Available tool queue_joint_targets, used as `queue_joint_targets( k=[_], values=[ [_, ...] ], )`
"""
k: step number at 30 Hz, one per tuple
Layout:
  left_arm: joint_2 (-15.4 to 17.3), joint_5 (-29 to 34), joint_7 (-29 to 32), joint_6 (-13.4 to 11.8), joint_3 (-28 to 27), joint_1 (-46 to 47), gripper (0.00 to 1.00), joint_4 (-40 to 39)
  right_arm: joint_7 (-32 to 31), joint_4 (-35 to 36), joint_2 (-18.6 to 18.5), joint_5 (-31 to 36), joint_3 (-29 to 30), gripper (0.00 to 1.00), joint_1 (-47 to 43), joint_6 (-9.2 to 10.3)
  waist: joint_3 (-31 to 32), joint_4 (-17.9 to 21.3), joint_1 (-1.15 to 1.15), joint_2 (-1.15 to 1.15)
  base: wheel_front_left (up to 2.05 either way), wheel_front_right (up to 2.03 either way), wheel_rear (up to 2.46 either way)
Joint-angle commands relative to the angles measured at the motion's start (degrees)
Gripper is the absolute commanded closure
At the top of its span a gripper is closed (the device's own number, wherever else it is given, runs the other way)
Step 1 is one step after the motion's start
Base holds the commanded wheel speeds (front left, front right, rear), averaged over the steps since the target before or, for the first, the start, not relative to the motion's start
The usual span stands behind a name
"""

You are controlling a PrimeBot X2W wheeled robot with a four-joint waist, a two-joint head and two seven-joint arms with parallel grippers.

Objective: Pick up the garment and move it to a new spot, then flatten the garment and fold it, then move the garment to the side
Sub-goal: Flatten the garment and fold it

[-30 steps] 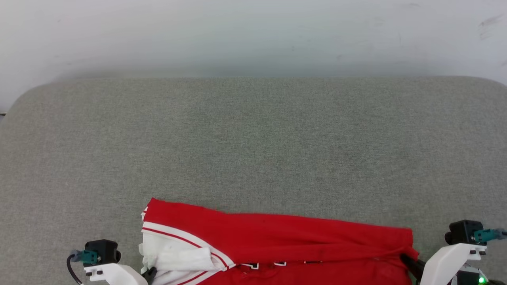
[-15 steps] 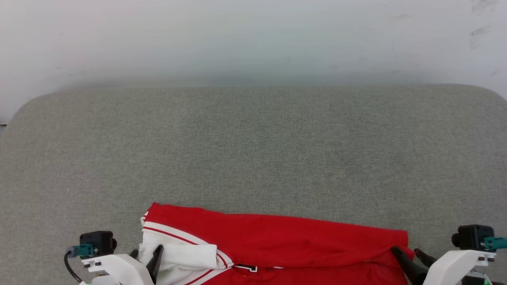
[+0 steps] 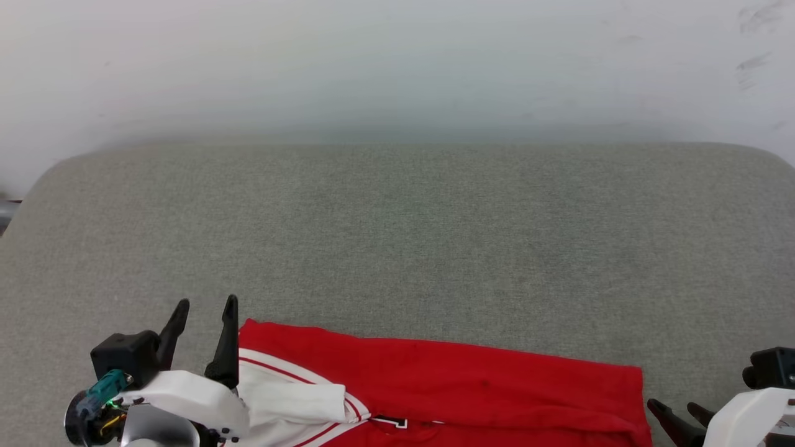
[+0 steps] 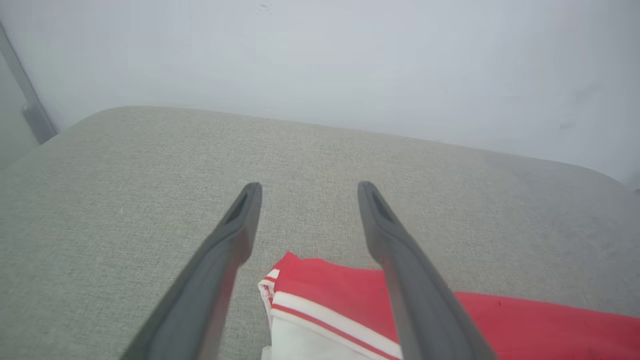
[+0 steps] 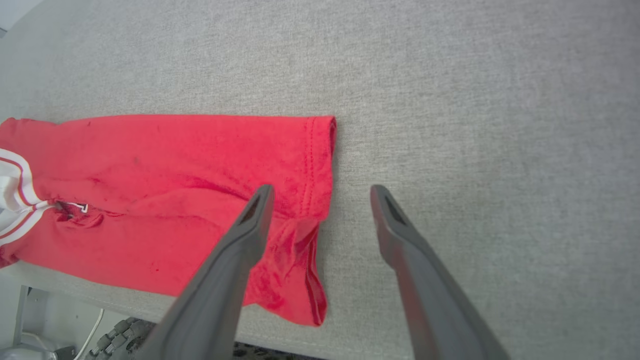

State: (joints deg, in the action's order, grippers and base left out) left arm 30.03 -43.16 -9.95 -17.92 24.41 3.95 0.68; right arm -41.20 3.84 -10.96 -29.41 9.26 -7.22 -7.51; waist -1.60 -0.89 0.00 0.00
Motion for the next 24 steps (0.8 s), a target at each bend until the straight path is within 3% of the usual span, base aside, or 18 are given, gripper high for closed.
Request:
queue_joint_targets(
  k=[1, 9, 19, 20, 21, 23, 24],
  values=[
    [-0.1, 1.2, -1.0, -0.5, 0.1, 1.1, 0.00, -1.1, -1.2, 0.0, -0.5, 0.3, 0.0, 0.00, 0.6, 0.05, -0.4, -0.4, 0.00, 0.00, 0.00, 0.00, 0.00],
    [-1.0, 4.9, -3.1, -2.4, 0.6, 2.3, 0.00, -7.1, -5.5, -4.1, -0.8, 1.4, -0.9, 0.00, 3.7, 0.05, -2.9, -3.2, 0.00, 0.00, 0.00, 0.00, 0.00],
    [-2.4, 5.5, -4.0, -3.1, 0.6, 1.8, 0.00, -8.9, -7.3, -11.2, 1.7, 0.7, -3.6, 0.00, 3.8, 0.05, -5.1, -4.7, 0.00, 0.00, 0.00, 0.00, 0.00],
    [-2.5, 5.5, -4.0, -3.1, 0.6, 1.7, 0.00, -8.8, -7.3, -11.9, 2.0, 0.3, -4.1, 0.07, 3.9, 0.05, -5.2, -4.7, 0.00, 0.00, 0.00, 0.00, 0.00],
    [-2.6, 5.5, -4.0, -3.1, 0.6, 1.6, 0.00, -8.7, -7.1, -12.4, 2.1, 0.1, -4.5, 0.51, 4.0, 0.04, -5.3, -4.6, 0.00, 0.00, 0.00, 0.00, 0.00],
    [-2.7, 5.5, -4.2, -3.1, 0.5, 1.4, 0.00, -8.4, -6.6, -13.1, 2.0, -0.5, -5.2, 0.96, 4.3, 0.03, -5.3, -4.4, 0.00, 0.00, 0.00, 0.00, 0.00],
    [-2.6, 5.6, -4.2, -3.1, 0.6, 1.4, 0.00, -8.2, -6.2, -13.4, 1.9, -0.8, -5.6, 1.00, 4.6, 0.03, -5.3, -4.3, 0.00, 0.00, 0.00, 0.00, 0.00]
  ],
)
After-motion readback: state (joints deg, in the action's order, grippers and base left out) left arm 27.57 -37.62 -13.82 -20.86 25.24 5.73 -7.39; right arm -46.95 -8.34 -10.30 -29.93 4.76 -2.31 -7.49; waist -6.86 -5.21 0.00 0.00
